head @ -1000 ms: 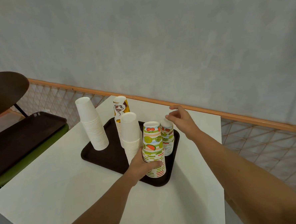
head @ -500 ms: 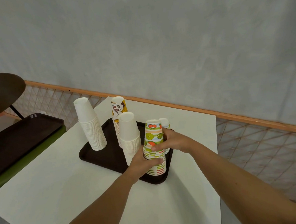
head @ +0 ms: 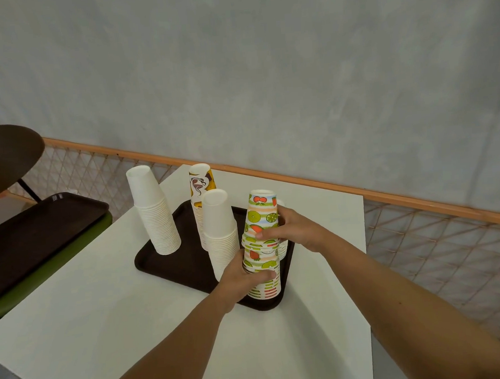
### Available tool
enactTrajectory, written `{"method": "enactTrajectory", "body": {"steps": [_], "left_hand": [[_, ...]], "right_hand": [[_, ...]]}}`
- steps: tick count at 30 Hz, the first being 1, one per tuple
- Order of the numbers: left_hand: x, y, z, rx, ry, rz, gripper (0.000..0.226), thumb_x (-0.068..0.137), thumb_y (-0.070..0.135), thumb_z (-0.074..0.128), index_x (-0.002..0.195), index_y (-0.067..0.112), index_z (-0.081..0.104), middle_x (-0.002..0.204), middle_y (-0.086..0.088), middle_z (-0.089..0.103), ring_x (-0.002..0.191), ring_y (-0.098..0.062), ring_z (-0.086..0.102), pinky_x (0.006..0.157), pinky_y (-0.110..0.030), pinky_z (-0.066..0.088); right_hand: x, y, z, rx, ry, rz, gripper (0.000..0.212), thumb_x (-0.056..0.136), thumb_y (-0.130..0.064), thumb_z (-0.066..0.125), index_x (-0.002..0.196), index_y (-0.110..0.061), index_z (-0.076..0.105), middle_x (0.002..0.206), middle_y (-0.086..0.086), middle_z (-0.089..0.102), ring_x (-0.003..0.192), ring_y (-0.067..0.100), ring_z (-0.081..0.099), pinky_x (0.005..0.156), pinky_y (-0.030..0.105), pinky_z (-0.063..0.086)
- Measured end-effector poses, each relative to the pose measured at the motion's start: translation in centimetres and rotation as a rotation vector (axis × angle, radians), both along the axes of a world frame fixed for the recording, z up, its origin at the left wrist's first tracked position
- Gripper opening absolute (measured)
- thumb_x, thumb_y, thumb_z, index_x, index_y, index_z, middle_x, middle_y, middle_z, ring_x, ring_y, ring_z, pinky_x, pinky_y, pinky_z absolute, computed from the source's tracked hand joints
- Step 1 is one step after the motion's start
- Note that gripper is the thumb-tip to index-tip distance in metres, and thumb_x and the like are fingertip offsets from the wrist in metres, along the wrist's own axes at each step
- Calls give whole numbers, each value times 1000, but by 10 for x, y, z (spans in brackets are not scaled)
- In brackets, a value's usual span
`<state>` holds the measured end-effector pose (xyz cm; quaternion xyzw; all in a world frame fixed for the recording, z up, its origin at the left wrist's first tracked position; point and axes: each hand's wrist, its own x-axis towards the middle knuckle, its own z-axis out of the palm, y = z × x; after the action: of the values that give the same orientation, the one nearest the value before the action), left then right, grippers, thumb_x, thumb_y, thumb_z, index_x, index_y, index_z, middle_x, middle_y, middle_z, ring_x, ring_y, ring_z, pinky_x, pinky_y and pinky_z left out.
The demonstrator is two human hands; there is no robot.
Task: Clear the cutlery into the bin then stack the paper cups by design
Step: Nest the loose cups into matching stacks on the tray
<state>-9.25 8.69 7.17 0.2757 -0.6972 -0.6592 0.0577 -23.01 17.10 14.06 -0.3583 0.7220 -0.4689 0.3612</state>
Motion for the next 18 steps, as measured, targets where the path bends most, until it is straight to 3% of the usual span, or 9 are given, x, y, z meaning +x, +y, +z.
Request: {"method": "enactTrajectory", "body": {"steps": [11,18], "left_hand": [[5,-5,-7,19,-12,23,65,71,15,80,124,28,46,119,5,60,115,-16,54,100,-33,42],[7,-8,-4,20,-19,49,60,74,12,77,121,30,45,114,9,57,110,-12,52,96,-31,41]], "right_hand": [[-24,-10,28,-169,11,-125,50,73,-25,79,117,-26,56,114,-4,67,105,15,64,94,39,51],[-50,-21,28,-283,40,-391,65,71,-21,80,127,-17,48,121,1,63,107,17,61,94,38,51]]}}
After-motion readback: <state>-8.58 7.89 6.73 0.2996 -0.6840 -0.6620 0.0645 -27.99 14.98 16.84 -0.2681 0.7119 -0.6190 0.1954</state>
